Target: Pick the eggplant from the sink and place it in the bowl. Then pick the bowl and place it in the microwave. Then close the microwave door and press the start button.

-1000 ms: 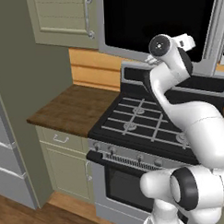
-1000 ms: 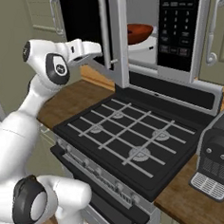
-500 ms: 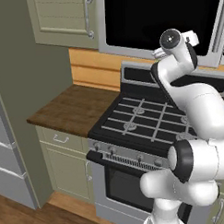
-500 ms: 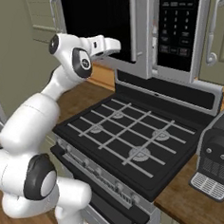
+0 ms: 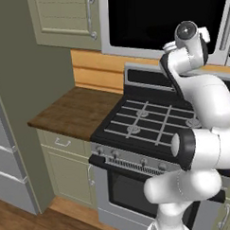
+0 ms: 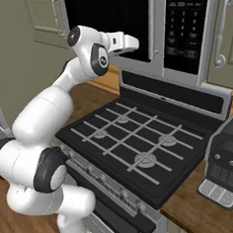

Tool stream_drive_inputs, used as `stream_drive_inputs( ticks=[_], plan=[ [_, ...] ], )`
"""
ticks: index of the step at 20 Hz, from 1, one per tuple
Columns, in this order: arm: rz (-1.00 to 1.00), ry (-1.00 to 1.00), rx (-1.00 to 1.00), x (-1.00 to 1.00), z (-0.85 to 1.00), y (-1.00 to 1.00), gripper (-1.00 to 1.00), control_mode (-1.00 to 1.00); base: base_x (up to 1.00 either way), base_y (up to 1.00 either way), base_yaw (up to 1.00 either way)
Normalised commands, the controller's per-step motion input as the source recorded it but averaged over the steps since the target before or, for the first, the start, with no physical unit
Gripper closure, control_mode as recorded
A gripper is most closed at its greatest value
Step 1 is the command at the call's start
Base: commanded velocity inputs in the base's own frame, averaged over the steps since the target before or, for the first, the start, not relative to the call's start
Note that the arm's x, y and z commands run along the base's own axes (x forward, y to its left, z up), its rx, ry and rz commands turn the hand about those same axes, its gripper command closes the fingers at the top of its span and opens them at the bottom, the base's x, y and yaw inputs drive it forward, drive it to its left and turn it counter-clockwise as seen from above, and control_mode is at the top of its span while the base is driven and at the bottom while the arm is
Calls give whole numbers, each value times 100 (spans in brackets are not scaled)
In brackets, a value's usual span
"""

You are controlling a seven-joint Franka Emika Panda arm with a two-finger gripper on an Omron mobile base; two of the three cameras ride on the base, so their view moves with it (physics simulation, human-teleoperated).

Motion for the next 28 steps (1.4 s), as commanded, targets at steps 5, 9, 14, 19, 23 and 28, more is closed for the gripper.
stream_drive_inputs(
  ticks=[5,9,14,19,23,28],
  plan=[
    [8,-6,2,63,-25,-30,-100,-100,0,0,0],
    [2,-24,0,-92,0,4,-100,-100,0,0,0],
    [0,-32,0,-100,0,0,-100,-100,0,0,0],
    [0,-31,0,-100,-1,-3,-100,-100,0,0,0],
    [0,-17,0,-100,0,0,100,-100,0,0,0],
    [0,-8,0,-96,-2,-12,100,-100,0,0,0]
  ],
)
